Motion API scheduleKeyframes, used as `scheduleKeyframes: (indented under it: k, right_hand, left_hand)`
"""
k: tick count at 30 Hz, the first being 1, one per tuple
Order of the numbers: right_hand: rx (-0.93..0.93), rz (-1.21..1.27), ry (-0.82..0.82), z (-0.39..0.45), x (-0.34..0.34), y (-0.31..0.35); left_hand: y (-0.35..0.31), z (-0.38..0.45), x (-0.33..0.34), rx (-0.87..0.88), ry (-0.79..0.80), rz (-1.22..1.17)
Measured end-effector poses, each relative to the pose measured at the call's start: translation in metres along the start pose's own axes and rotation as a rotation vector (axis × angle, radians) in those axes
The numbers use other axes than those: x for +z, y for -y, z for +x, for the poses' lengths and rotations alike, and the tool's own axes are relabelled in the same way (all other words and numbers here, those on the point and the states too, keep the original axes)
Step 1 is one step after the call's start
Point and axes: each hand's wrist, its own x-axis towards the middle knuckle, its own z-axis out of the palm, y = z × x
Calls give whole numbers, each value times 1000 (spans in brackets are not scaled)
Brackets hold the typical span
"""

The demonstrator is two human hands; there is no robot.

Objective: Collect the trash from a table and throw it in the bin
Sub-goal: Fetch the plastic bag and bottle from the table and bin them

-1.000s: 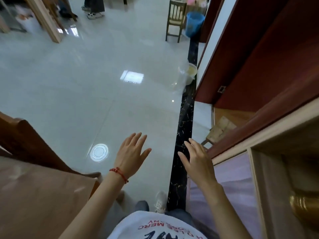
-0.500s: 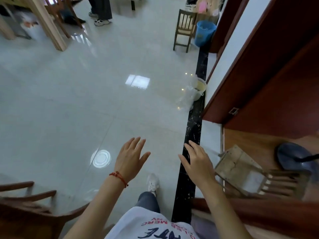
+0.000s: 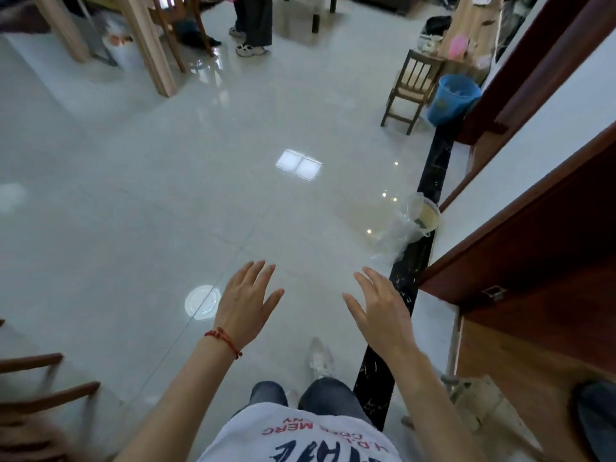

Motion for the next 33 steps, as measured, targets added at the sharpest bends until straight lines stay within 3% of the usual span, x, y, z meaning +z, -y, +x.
scheduleKeyframes:
  k: [11, 19, 26, 33]
  right_hand:
    - [-539, 51, 123, 173, 21, 46]
    - [-840, 140, 225, 242, 47, 102]
    - [-992, 170, 324, 269, 80, 157]
    - [-1027, 185, 353, 309, 123, 237]
  left_hand:
    - [40, 40, -25, -474, -218, -30]
    - [63, 32, -32, -809, -295, -39]
    - [93, 27, -45, -971, -306, -31]
    - [183, 41, -64, -1012, -321, -38]
